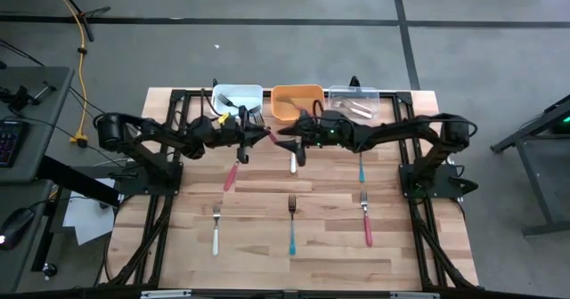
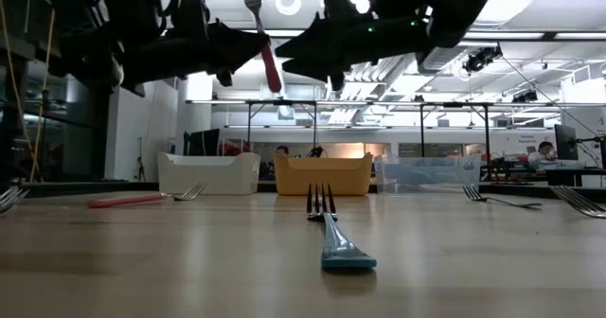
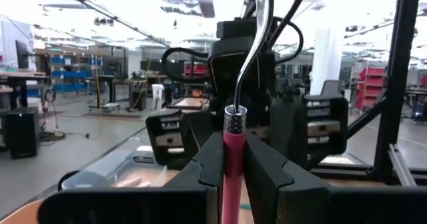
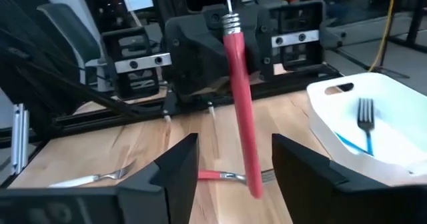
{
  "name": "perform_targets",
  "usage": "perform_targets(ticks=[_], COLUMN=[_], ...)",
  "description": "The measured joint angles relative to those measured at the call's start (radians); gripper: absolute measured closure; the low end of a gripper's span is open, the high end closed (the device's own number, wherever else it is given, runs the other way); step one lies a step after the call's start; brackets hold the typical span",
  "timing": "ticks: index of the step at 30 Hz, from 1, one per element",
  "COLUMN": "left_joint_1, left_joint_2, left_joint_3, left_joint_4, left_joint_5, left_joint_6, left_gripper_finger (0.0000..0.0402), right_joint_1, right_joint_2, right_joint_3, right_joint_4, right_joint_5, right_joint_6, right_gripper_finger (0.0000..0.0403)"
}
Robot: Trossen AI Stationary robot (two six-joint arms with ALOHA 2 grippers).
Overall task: Sort silverware by color (type)
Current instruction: Put the bottom left pink fork into the yellow bin
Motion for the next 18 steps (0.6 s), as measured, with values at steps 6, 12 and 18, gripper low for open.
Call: perform_targets(ticks=[6, 12, 18], left_joint_1=[0.000, -0.001, -0.005], left_joint_2=[0.000, 0.000, 0.000], left_joint_3=[0.000, 0.000, 0.000], left_joint_4=[0.037, 0.034, 0.070], left_joint_5=[0.000, 0.000, 0.000], left_joint_6=[-0.019, -0.037, -0.046], left_gripper_finger=[0.0375, 0.0375, 0.0375], right_joint_1=[0.000, -0.001, -0.001], right_joint_2=[0.039, 0.044, 0.044], right_joint_3=[0.045, 0.054, 0.054], right_joint_4=[-0.001, 0.002, 0.015], right_joint_5=[-0.028, -0.035, -0.034], right_joint_6=[-0.020, -0.030, -0.038], right_gripper_finger=[0.0258, 0.0315, 0.0377])
